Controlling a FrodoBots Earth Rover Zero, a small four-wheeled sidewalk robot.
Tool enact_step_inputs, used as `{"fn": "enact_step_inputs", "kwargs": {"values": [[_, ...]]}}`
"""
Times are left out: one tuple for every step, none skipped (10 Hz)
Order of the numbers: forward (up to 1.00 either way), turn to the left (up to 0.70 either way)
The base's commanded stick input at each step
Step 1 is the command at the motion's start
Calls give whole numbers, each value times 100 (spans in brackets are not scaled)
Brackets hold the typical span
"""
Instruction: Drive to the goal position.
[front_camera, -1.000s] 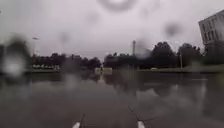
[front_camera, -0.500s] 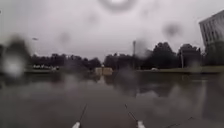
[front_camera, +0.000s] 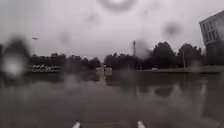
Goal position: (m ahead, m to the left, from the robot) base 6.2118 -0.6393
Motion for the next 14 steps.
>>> {"fn": "enact_step_inputs", "kwargs": {"values": [[70, 0], [70, 0], [70, 0], [70, 0], [70, 0], [70, 0], [70, 0], [70, 0], [70, 0], [70, 0], [70, 0], [70, 0], [70, 0], [70, 4]]}}
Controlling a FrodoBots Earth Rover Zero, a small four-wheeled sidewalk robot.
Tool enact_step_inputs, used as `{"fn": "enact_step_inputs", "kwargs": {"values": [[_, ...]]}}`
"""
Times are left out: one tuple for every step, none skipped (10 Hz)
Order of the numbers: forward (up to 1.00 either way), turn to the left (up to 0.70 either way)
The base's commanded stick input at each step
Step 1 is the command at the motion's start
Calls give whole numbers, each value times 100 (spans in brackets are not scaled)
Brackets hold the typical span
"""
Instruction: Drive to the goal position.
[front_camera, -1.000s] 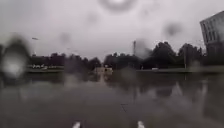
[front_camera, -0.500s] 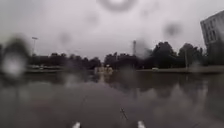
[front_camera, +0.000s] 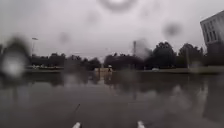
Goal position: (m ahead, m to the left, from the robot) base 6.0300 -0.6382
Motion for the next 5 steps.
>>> {"fn": "enact_step_inputs", "kwargs": {"values": [[70, 14], [70, 14], [70, 11], [70, 1], [70, 0]]}}
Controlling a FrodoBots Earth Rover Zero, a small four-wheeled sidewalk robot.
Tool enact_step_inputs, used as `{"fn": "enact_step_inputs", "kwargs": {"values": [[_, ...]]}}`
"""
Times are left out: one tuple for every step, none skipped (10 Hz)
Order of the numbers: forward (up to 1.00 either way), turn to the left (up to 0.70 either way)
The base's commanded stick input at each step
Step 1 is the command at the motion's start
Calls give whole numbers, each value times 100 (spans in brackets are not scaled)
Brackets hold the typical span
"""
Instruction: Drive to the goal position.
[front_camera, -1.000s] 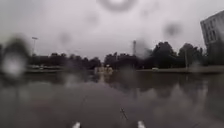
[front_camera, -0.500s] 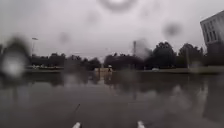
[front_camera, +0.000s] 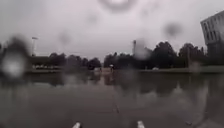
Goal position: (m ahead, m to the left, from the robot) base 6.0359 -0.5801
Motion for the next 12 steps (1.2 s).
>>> {"fn": "enact_step_inputs", "kwargs": {"values": [[70, 0], [70, 0], [70, 0], [70, 0], [70, 0], [70, 0], [70, 0], [70, 0], [70, 0], [70, 0], [70, 0], [70, 0]]}}
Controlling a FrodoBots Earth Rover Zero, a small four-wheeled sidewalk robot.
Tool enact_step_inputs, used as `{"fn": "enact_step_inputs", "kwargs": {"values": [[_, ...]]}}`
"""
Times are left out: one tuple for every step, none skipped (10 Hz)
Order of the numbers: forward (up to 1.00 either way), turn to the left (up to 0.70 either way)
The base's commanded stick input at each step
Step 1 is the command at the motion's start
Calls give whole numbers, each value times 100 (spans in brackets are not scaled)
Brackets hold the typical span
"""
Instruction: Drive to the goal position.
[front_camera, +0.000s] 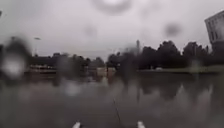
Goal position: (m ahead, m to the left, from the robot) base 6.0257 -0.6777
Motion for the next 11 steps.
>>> {"fn": "enact_step_inputs", "kwargs": {"values": [[70, 0], [70, 0], [70, 0], [70, 0], [70, 0], [70, 0], [70, 0], [70, 0], [70, 0], [70, 0], [70, 0]]}}
